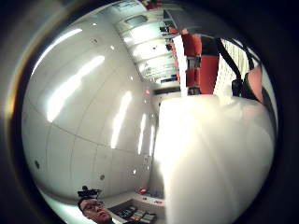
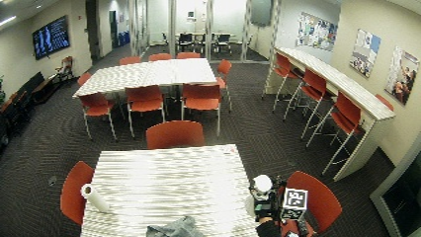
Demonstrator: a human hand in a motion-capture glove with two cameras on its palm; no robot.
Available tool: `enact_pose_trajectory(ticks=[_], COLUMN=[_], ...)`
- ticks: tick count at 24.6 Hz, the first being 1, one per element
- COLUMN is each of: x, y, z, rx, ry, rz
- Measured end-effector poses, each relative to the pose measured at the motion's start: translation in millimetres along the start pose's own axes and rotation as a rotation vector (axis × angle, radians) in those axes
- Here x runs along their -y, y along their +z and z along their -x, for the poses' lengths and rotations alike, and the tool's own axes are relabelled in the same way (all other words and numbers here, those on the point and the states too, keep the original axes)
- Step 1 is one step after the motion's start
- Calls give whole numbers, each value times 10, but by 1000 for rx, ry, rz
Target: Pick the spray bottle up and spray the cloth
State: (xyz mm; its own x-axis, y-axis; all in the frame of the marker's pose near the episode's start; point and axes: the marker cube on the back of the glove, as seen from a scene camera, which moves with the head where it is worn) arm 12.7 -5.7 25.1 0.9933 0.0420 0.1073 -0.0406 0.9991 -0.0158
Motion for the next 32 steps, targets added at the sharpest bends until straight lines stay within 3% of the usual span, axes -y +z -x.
enact_pose_trajectory(ticks=[12, 21, 25, 32], x=[-734, -777, -777, -841], y=[1209, 1385, 1452, 1533], z=[-3, -82, -253, -757], rx=[-156, -277, -548, -1276], ry=[-39, 19, 156, 342], rz=[406, 484, 574, 771])
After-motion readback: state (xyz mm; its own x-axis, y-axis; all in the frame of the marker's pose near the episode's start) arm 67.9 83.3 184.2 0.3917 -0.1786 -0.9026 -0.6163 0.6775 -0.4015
